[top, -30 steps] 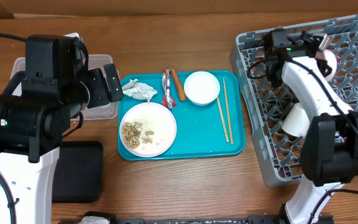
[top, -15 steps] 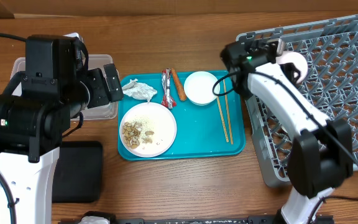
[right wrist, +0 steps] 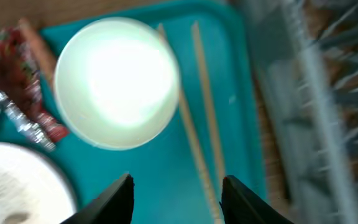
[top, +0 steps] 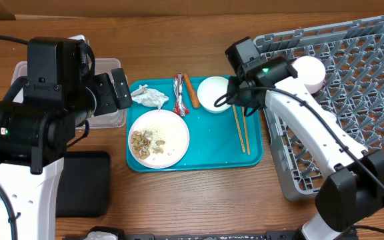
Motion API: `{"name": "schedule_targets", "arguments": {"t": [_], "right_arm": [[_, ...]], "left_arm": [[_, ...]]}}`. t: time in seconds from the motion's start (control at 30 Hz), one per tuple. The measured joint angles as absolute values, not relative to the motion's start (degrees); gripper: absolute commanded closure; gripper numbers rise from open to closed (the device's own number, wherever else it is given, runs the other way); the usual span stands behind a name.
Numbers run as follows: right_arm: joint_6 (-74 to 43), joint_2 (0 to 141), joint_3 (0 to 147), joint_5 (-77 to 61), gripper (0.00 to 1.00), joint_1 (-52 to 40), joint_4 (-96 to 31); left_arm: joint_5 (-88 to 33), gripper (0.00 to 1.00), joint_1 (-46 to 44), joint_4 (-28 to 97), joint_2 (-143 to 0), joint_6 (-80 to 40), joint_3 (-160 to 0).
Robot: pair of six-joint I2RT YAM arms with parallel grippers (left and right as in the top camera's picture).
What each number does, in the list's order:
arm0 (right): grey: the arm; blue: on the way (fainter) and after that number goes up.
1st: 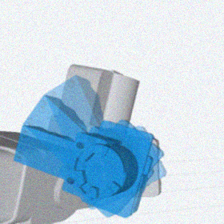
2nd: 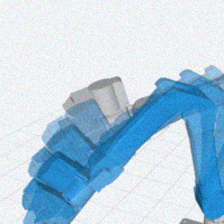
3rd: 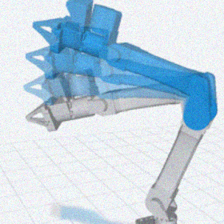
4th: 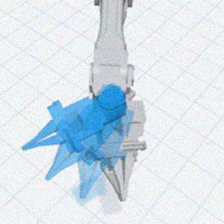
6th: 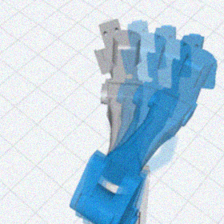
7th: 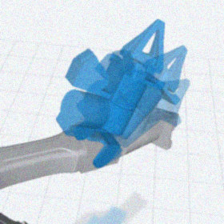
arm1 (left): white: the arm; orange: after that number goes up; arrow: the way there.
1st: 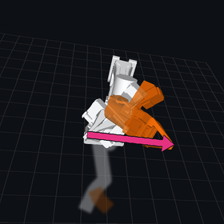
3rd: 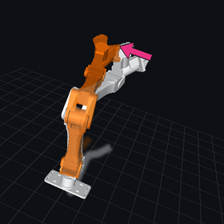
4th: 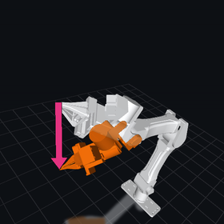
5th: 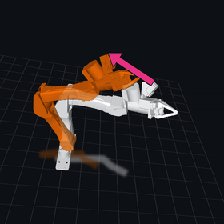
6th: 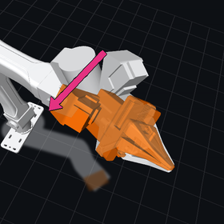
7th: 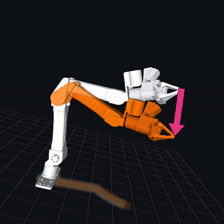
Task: Sort waste into correct bins and load items into the dishwasher
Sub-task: 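Grasp the white bowl with the right gripper, then place the white bowl in the dish rack beside the pink bowl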
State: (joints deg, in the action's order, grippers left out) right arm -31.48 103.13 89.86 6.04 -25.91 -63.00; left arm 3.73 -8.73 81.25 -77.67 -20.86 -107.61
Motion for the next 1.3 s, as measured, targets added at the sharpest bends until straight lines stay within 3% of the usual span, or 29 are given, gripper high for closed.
{"name": "schedule_targets", "arguments": {"t": [0.3, 0.6, 0.7, 0.77, 1.17, 1.3], "right_arm": [[-46.2, 104.4, 81.7, -0.8, 0.54, -25.9, -53.3], [-53.4, 111.7, 81.2, -2.6, 0.56, -25.3, -48.4], [-54.4, 113.7, 81.2, -2.7, 0.76, -24.3, -47.8], [-54.4, 114.3, 81.0, -2.7, 0.96, -23.5, -47.8], [-43.8, 113.7, 85.9, -2.1, 0.96, -22.5, -54.8], [-39.4, 109.8, 89.7, 5.8, 0.96, -22.6, -58.9]], "left_arm": [[3.7, 0.0, -8.7, 81.2, -77.7, -20.9, -107.6], [3.7, 0.0, -8.7, 81.3, -77.7, -20.9, -107.6], [3.7, 0.0, -8.7, 81.3, -77.7, -20.9, -107.6], [3.7, 0.0, -8.7, 81.3, -77.7, -20.9, -107.6], [3.7, 0.0, -8.7, 81.3, -77.7, -20.9, -107.6], [3.7, 0.0, -8.7, 81.3, -77.7, -20.9, -107.6]]}}
